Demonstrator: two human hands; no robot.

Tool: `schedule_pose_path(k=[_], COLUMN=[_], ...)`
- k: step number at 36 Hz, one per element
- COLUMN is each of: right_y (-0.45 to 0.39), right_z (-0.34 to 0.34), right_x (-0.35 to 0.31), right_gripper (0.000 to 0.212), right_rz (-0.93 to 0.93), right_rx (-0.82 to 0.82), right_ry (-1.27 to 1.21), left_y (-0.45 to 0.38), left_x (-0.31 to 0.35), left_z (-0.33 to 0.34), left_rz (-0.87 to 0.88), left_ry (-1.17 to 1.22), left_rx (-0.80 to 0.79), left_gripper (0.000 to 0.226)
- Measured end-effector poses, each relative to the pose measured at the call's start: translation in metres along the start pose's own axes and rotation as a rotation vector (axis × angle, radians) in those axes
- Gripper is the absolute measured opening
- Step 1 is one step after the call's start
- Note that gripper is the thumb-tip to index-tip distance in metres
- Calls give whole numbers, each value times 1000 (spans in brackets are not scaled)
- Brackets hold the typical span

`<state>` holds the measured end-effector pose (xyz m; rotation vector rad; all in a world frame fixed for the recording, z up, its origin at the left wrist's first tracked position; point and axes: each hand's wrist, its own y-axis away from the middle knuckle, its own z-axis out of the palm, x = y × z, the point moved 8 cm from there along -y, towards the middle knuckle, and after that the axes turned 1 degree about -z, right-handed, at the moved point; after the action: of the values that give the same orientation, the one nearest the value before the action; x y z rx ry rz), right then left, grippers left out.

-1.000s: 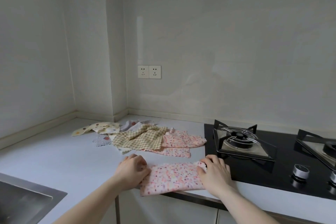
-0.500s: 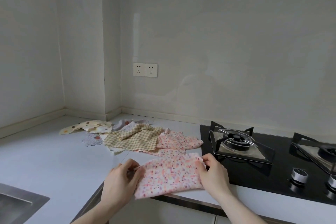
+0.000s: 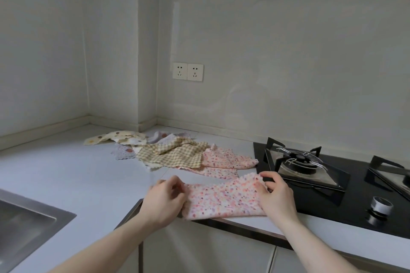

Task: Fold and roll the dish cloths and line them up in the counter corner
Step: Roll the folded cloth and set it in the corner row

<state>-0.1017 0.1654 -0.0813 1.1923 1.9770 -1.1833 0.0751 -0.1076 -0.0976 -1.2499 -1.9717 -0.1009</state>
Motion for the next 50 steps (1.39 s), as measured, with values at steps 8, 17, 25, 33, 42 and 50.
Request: schedule_pose_path(k=[8,17,25,33,42,50], right_y=[9,13,8,-8,0,34], right_z=[-6,-10,-6,4,32,80], right_x=[-8,-14,-21,-66,-121,-135], right_gripper=[21,20,19,17,22,20], right_rz=[-27,3,87,109,106,222], right_rx=[33,47,-51,-188,-326,-482], right_ry=[-36,-7,4,94,128,-111], left_y=[-1,2,2,1,-1,-3], left_x=[2,5,2,1,-2,-6], left_z=[3,2,3,0,0,0], left_rz=[67,100,110,85,80,61], left_ry=[-88,-120,-132,-119,-96,-66], left_rx=[-10,28,38,33,12,3], left_gripper=[18,23,23,27,26,24])
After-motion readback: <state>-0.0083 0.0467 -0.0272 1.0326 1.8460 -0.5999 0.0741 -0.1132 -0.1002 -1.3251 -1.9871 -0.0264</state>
